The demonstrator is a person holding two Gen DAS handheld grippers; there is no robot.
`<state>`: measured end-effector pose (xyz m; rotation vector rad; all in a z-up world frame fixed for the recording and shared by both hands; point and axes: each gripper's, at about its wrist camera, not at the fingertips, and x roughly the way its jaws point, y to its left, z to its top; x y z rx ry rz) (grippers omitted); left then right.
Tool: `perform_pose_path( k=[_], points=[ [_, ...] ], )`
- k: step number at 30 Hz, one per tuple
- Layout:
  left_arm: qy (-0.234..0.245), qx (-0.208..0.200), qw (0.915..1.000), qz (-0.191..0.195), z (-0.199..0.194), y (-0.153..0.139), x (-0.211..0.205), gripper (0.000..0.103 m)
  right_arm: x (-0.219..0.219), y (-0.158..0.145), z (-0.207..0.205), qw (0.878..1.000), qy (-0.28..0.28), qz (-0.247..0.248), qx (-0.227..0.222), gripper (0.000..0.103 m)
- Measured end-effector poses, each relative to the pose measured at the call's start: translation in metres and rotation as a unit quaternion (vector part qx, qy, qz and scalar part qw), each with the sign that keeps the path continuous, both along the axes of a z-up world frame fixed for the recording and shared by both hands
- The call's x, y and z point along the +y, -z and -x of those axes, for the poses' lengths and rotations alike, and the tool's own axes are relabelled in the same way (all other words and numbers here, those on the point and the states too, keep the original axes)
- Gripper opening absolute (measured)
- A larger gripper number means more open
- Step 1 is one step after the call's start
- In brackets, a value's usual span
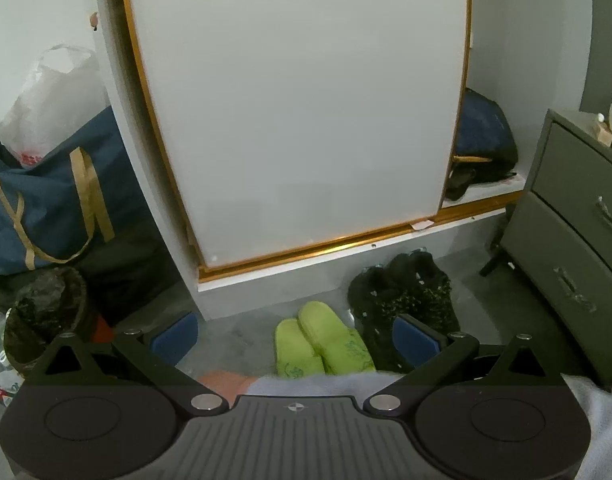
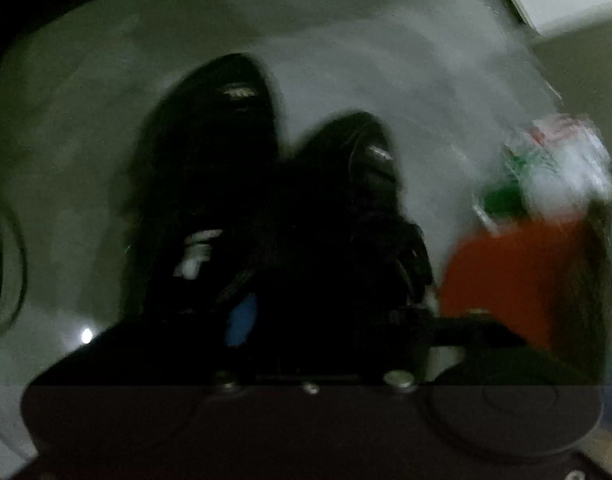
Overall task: Organize scattered shoes
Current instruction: 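Lift the black sneaker pair with the right tool and carry it toward the slides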
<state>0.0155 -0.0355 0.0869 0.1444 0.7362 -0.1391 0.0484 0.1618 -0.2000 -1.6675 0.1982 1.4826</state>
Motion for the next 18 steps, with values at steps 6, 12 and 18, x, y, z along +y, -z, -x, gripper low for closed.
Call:
perform_pose_path(
  k=[6, 12, 18],
  points=[
    [0.008, -0.001, 1.0, -0.003, 0.001, -0.001, -0.004, 0.103, -0.009, -0.083, -0.054, 0.957, 0.218, -0.074, 0.177, 0.087],
    [0.004, -0.005, 1.0, -0.001, 0.002, -0.002, -0.002, 0.103, -0.011, -0.063, -0.055, 0.972, 0.164, 0.005, 0.165, 0.053],
    [0.001, -0.01, 0.9999, 0.005, 0.002, -0.004, -0.001, 0.103, -0.001, -0.013, -0.037, 0.971, 0.12, 0.053, 0.199, 0.025]
  ],
)
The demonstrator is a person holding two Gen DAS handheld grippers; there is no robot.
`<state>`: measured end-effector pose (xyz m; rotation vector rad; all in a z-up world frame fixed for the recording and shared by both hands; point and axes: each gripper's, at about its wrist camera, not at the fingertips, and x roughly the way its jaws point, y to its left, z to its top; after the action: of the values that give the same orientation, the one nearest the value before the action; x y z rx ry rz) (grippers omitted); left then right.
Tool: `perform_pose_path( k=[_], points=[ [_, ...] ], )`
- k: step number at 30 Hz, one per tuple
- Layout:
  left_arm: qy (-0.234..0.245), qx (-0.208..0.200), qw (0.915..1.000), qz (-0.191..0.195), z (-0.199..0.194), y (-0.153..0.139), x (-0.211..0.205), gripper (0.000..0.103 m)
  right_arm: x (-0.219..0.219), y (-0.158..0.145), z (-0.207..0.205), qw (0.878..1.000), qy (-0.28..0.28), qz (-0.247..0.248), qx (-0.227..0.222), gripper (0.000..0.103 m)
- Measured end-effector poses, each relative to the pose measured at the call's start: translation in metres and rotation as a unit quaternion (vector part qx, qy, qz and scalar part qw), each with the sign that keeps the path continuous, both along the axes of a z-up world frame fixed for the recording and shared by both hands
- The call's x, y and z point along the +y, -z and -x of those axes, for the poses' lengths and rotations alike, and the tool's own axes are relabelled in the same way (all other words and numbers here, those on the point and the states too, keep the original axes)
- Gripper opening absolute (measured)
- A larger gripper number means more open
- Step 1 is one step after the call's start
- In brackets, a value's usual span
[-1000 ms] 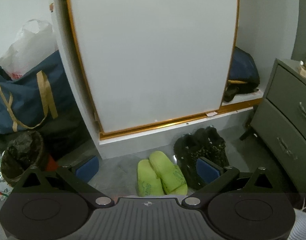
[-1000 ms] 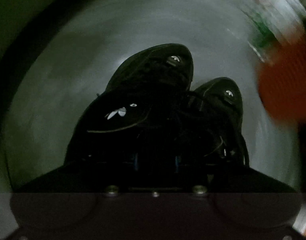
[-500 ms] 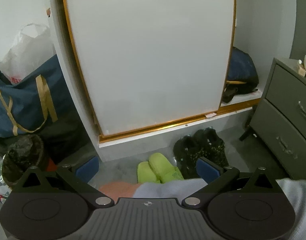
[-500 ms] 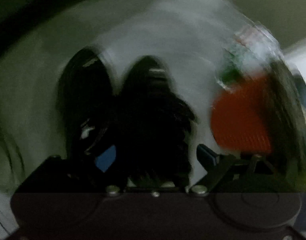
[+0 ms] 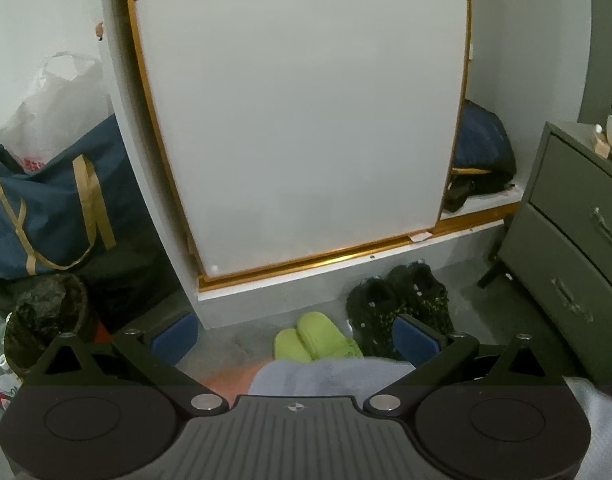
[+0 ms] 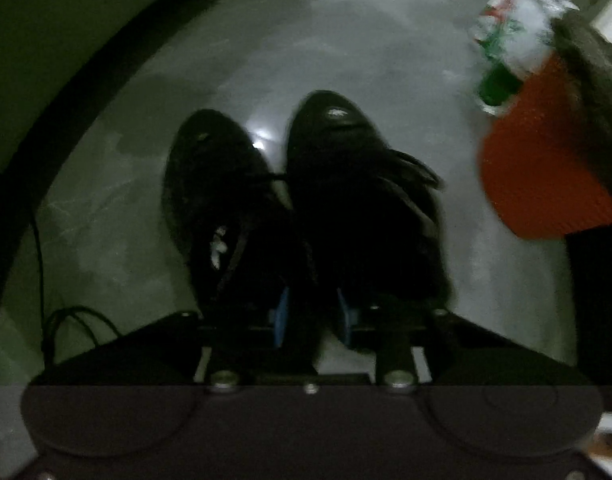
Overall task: Organize scattered shoes
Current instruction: 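Lift the black sneaker pair with the right tool and carry it toward the slides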
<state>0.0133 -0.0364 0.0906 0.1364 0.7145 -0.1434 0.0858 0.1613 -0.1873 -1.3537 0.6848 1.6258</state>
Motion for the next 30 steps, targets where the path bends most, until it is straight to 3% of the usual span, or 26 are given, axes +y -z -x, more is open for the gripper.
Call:
perform_pose_path(
  k=[5, 6, 7, 10, 13, 17, 19, 20, 22, 25, 30],
  points=[
    [0.007, 0.005, 1.0, -0.004, -0.001, 0.003, -0.007, 0.103, 0.009, 0.023, 0.003, 0.999, -0.046, -0.001, -0.016, 0.024],
    [0.008, 0.006, 0.9999, -0.005, -0.002, 0.004, -0.008, 0.103, 0.013, 0.031, 0.002, 0.999, -0.046, 0.015, -0.016, 0.014],
    [0.008, 0.005, 0.9999, -0.004, -0.001, 0.004, -0.007, 0.103, 0.018, 0.035, 0.0, 0.999, -0.041, 0.027, -0.012, 0.012],
    [0.006, 0.002, 1.0, 0.0, -0.001, 0.002, -0.005, 0.103, 0.019, 0.024, -0.002, 0.999, -0.038, 0.002, 0.011, 0.01],
    [0.005, 0.0, 1.0, 0.005, -0.001, 0.0, -0.003, 0.103, 0.014, 0.018, 0.0, 0.999, -0.039, -0.032, -0.006, 0.01],
    [0.011, 0.002, 0.9999, 0.003, 0.0, 0.001, -0.005, 0.103, 0.015, 0.022, 0.0, 1.0, -0.008, -0.007, -0.03, 0.012],
    [0.011, 0.001, 0.9999, 0.003, 0.0, 0.0, -0.006, 0.103, 0.006, 0.015, 0.004, 0.997, -0.036, -0.032, -0.06, 0.034],
    [0.011, 0.001, 0.9999, 0.003, 0.0, 0.0, -0.006, 0.103, 0.001, 0.01, 0.007, 0.995, -0.052, -0.052, -0.073, 0.038],
    [0.01, 0.0, 0.9999, 0.003, 0.0, -0.001, -0.007, 0.103, -0.006, -0.002, 0.01, 0.989, -0.079, -0.087, -0.087, 0.06],
    [0.019, 0.002, 0.9998, 0.003, 0.001, 0.0, -0.011, 0.103, 0.002, 0.004, 0.006, 0.988, -0.108, -0.072, -0.078, 0.064],
    [0.021, 0.009, 0.9997, -0.001, -0.001, 0.008, -0.013, 0.103, 0.033, 0.04, -0.001, 0.988, -0.145, 0.014, -0.044, 0.063]
  ],
)
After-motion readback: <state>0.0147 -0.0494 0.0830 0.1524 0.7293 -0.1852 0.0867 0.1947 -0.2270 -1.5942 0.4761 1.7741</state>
